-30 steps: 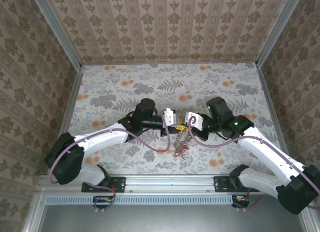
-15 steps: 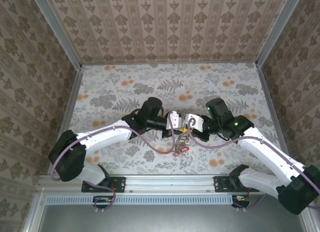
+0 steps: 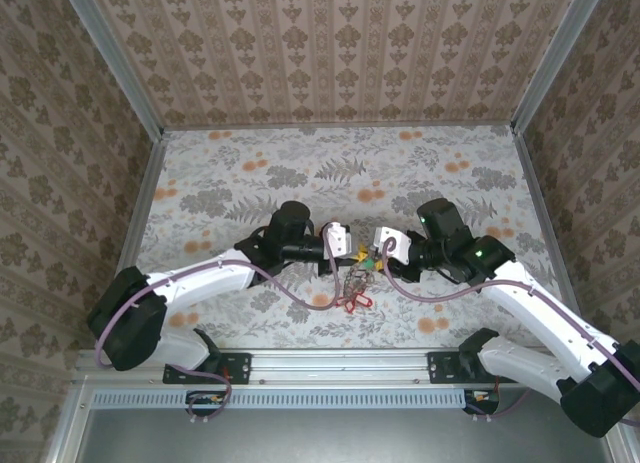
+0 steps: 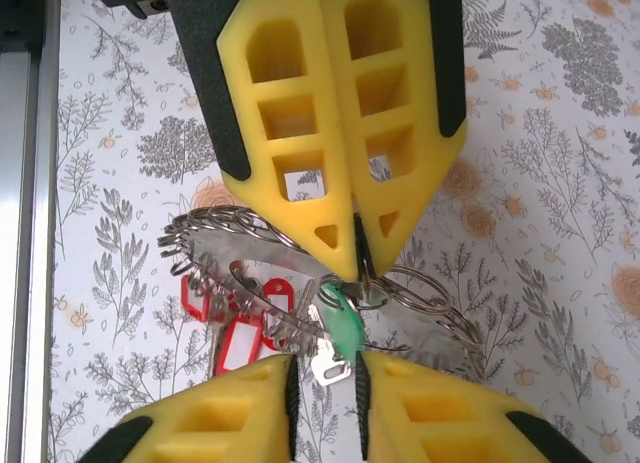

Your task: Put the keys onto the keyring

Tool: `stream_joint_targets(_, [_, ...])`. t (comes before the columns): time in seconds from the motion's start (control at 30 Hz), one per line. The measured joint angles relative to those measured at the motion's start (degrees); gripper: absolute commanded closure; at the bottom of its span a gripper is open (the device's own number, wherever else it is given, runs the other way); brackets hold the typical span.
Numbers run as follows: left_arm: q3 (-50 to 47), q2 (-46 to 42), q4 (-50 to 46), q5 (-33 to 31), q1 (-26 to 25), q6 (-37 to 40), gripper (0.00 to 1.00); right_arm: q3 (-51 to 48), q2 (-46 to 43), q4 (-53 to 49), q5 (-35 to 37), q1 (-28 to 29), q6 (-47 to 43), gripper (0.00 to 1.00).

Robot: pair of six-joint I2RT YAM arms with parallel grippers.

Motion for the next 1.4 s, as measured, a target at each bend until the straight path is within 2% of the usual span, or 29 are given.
stream_joint_targets(0.33, [-1.01, 0.00, 6.29, 3.06, 0.85, -5.77, 1.00, -3.50, 0.09, 9.40, -4.70, -2.93, 7.91, 0.59])
stream_joint_targets(0.5, [-1.11, 0.00, 9.64, 3.93, 2.03, -9.86, 1.00, -9.09, -0.35, 16.87, -8.24, -6.12, 14.47, 0.59])
stream_joint_targets(0.7, [-1.40, 0.00, 12.28, 4.44, 2.25, -12.04, 1.00, -12.52, -1.31, 22.12, -10.45, -6.49, 19.23, 0.56])
stream_joint_targets(0.83, [-1.86, 0.00, 13.25, 4.61, 2.25, -12.74, 1.00, -12.87, -1.16, 24.41, -11.80, -6.49, 20.20, 0.57])
stream_joint_targets(0.97, [-1.88, 0.00, 13.38, 5.25, 2.32, -13.18, 1.00, -12.94, -0.59, 26.12, -12.87, -6.49, 20.72, 0.63])
stream_joint_targets(1.2, [-1.88, 0.00, 13.79, 6.40, 2.62, -13.31, 1.00, -12.94, 0.87, 26.95, -14.32, -6.49, 20.61, 0.57])
stream_joint_targets(1.3, [-1.88, 0.00, 14.14, 6.97, 2.69, -13.31, 1.00, -12.94, 1.95, 26.91, -15.04, -6.49, 20.44, 0.60])
stream_joint_targets(1.4, [-1.90, 0.00, 14.16, 7.45, 2.69, -13.29, 1.00, -12.94, 2.84, 26.86, -16.02, -6.49, 20.00, 0.76])
